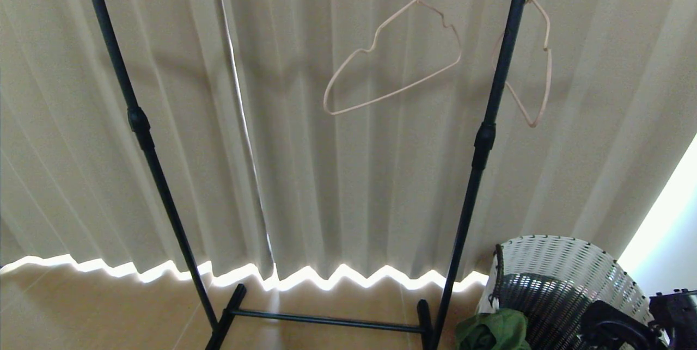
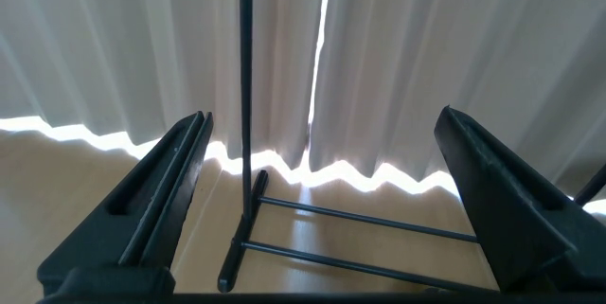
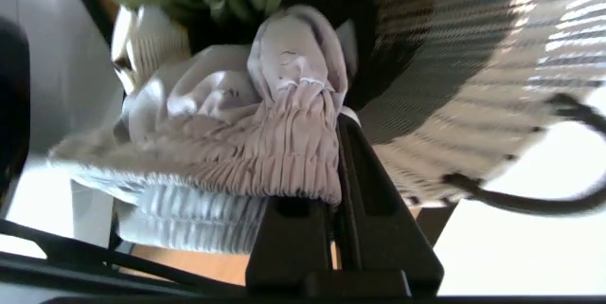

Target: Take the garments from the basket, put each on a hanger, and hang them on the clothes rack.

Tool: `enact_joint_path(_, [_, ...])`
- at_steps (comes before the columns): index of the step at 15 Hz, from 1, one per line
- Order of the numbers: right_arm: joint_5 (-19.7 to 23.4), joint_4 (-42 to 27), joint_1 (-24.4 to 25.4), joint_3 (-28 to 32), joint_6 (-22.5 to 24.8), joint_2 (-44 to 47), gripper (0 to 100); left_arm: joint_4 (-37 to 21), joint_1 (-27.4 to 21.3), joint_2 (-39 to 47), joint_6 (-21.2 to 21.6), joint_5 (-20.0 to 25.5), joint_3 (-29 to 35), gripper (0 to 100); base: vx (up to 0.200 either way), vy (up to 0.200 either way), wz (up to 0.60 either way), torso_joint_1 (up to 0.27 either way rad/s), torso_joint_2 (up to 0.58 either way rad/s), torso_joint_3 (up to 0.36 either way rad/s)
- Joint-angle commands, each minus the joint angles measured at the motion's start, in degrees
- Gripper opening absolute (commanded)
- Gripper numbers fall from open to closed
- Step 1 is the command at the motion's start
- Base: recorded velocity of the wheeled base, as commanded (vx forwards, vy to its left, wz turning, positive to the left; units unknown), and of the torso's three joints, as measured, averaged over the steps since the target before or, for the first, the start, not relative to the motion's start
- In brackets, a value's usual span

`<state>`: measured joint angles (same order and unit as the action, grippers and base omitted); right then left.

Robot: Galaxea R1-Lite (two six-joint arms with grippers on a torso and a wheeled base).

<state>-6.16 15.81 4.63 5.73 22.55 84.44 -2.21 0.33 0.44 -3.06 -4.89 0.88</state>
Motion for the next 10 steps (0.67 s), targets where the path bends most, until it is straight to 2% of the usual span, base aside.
enact_joint_path(1, [0.3, -3.1, -0.1, 0.2, -0.1, -13.3, 0, 0.0, 0.0, 0.0, 0.0, 0.0, 0.0, 100, 0.000, 0.000, 0.00, 0.000, 0.00, 0.000])
enact_joint_path(6, [0.9, -5.4, -0.2, 0.2, -0.7, -30.2, 0, 0.0, 0.0, 0.0, 0.0, 0.0, 0.0, 100, 0.000, 0.000, 0.00, 0.000, 0.00, 0.000])
enact_joint_path(10, [0.7, -5.4, -0.2, 0.1, -1.0, -37.8, 0, 0.0, 0.0, 0.0, 0.0, 0.0, 0.0, 100, 0.000, 0.000, 0.00, 0.000, 0.00, 0.000])
